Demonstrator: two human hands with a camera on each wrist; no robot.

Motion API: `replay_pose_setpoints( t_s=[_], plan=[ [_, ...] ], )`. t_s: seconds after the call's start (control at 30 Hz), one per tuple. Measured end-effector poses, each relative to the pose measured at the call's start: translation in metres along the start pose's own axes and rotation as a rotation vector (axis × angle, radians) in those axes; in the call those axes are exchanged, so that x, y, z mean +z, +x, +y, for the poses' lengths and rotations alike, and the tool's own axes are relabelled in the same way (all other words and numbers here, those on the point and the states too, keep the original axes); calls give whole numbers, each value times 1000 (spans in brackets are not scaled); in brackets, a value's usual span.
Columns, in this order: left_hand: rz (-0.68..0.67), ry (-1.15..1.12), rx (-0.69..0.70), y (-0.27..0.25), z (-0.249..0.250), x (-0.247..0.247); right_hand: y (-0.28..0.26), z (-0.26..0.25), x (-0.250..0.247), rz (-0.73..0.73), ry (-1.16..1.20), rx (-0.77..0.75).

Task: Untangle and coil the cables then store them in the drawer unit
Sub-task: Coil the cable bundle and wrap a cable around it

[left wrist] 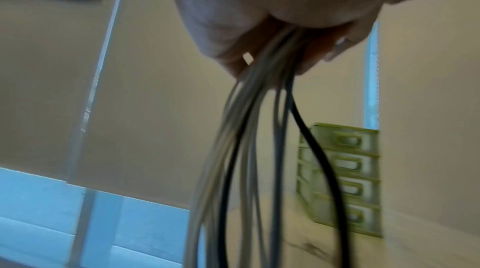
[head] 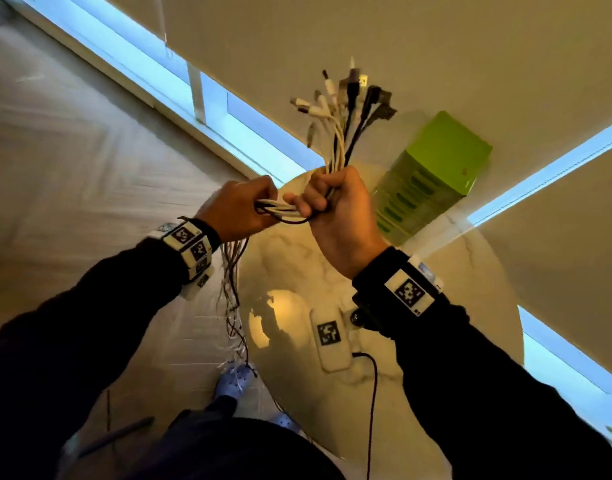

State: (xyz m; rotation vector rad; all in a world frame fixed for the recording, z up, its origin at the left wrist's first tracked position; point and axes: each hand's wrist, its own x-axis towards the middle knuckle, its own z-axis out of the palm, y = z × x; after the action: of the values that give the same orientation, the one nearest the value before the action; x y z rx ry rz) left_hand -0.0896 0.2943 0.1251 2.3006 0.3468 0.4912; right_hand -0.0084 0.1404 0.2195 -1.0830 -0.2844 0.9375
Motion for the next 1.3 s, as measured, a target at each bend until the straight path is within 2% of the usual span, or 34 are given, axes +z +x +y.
replay_pose_setpoints(
  t_s=[0.07,0.13,0.2,0.27,0.33,0.4,0.5,0.57,0.63,0.73,0.87,0.93,1.03,1.07,1.13,1.23,1.3],
  plan=[
    [159,5,-31,-3,-14,-7,4,0,13,-1,117,-47],
    [154,-86,-180,-11,-26,-1,6,-3,19,-22,163,-52],
    [4,-66,-243,-25,-39,13,9,-7,16,-32,129,-26],
    [-201,-27,-238,-43,-48,27,8,-10,7,-14,80,7],
    [-367,-88,-266,-63,-56,38,5,-12,-3,35,12,35],
    [-498,-140,-325,-86,-70,51,2,-14,-16,115,-88,33],
    [-671,-91,-281,-107,-80,61,-4,-12,-36,204,-197,34],
    [-764,-108,-301,-108,-75,58,-9,-11,-50,246,-209,54],
    [-715,-165,-343,-98,-68,53,-14,-11,-63,269,-190,60],
    [-530,-364,-292,-65,-35,43,-20,-9,-80,299,-166,65],
    [-536,-689,-189,-13,49,51,-29,-4,-90,294,-193,65],
    [-482,-916,-178,11,85,62,-35,-2,-92,263,-244,72],
    [-338,-1225,-365,43,124,73,-45,1,-99,216,-295,126],
    [-311,-1250,-409,50,130,76,-49,2,-102,201,-317,149],
    [-330,-1194,-387,59,137,84,-56,2,-111,184,-350,180],
    [-396,-977,-211,58,149,88,-63,-6,-122,138,-441,170],
    [-445,-834,-101,56,166,86,-65,-9,-127,152,-464,89]
  ],
)
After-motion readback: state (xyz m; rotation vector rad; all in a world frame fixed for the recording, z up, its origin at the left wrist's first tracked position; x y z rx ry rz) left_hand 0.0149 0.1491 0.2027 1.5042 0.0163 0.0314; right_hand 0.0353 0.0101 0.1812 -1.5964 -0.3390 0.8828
